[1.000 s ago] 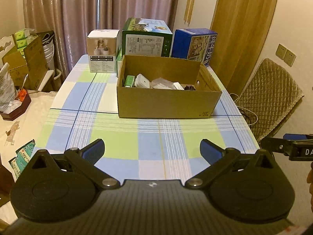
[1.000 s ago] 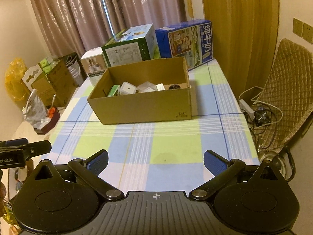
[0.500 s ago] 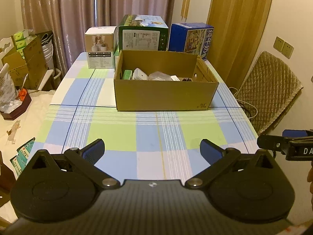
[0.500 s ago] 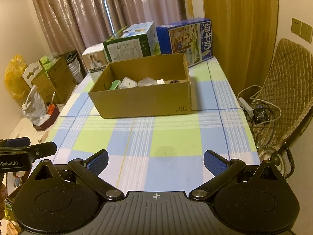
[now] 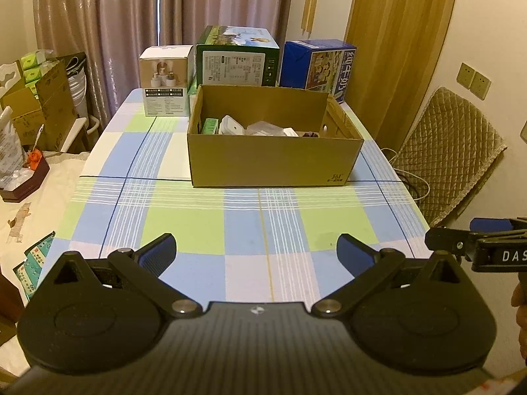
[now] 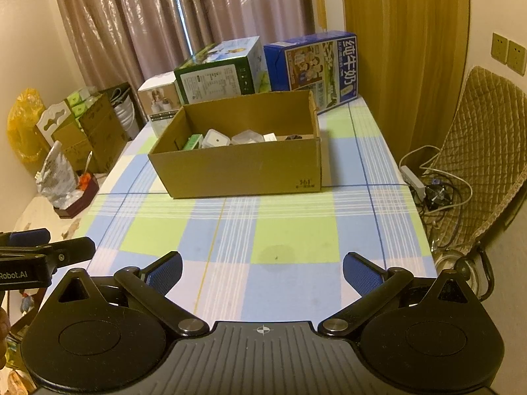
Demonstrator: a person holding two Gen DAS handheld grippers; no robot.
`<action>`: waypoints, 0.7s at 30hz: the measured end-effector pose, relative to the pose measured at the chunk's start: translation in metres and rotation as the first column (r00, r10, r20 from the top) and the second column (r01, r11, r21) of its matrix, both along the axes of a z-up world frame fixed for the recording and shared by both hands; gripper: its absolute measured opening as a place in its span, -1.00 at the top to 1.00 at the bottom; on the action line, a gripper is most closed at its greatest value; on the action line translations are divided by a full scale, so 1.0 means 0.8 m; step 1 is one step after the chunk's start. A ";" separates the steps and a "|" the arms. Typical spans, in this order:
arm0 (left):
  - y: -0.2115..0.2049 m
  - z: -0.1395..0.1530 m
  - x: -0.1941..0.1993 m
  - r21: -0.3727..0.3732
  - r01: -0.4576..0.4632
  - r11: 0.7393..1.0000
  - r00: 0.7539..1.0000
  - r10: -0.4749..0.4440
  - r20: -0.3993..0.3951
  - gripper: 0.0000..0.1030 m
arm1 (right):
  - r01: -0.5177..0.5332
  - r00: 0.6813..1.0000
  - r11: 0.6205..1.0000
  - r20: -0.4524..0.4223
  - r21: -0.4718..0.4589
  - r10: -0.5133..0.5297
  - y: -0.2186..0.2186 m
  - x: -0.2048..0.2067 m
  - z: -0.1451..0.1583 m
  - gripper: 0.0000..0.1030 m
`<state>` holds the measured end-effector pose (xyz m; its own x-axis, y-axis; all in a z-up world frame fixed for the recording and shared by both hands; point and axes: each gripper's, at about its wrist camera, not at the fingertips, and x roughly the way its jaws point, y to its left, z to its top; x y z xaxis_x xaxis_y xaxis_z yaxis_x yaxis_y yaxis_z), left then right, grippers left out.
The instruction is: Organize objects
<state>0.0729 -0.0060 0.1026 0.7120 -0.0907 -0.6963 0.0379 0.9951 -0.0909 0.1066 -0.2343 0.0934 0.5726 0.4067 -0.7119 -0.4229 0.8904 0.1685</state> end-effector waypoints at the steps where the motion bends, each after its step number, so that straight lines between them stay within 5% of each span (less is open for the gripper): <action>1: 0.000 0.000 0.000 0.001 0.000 1.000 1.000 0.000 0.000 -0.98 | 0.001 1.000 1.000 0.000 0.000 -0.001 0.000 0.000 0.000 -0.96; 21: -0.002 -0.005 0.001 -0.006 0.005 1.000 1.000 -0.005 -0.004 -0.98 | 0.001 1.000 1.000 0.003 -0.011 -0.001 0.001 0.000 -0.003 -0.96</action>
